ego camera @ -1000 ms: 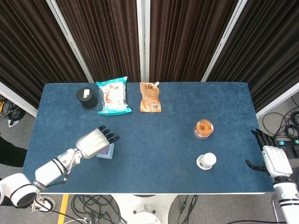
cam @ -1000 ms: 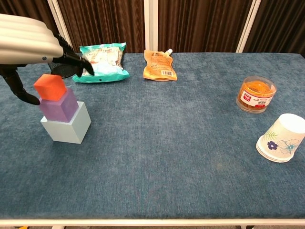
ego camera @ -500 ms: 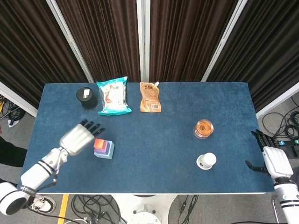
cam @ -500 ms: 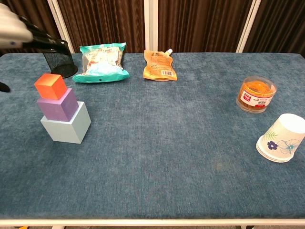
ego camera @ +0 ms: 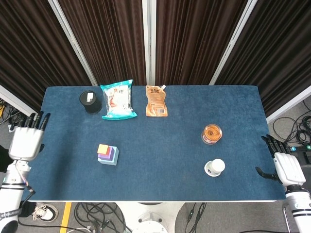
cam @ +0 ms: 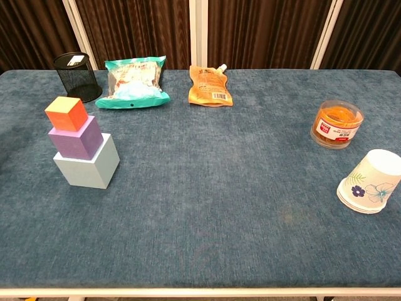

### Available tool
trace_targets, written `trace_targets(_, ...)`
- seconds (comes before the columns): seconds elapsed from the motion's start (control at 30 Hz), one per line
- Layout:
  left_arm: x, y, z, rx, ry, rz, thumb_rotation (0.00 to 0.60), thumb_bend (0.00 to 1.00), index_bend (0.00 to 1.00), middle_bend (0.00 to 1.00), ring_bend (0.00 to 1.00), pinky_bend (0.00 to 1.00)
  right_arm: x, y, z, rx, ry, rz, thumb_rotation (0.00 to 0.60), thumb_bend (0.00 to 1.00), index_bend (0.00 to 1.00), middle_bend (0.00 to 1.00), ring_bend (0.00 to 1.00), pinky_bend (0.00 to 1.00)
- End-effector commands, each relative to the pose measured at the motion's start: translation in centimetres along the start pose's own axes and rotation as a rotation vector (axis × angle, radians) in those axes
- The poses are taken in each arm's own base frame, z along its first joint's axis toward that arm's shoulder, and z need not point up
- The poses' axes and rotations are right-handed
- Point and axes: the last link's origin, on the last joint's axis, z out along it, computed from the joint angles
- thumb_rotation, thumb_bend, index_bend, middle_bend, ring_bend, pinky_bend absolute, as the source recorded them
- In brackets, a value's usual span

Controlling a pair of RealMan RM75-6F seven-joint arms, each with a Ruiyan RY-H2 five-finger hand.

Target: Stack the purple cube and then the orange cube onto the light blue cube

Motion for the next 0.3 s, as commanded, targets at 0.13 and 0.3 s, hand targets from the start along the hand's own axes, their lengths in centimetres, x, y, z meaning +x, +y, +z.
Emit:
trace_targets(0.13,-2.1,0.7,-3.7,0.103,0.072,-0.314,0.600,0.07,0.15,0.22,0.16,0.24,0.1,0.1,0.0,-0.002,0.004,0.008,0.600,0.15,0.00,0.00,0.00,0.00)
trace_targets(0.3,-3.0,0.9,-5.1,0.089,0.059,-0.377,0.600,0.07,0.15,0.22,0.16,0.24,0.0,0.1,-0.1,0.002,0.003,0.010,0.600,0.15,0.00,0.00,0.00,0.00)
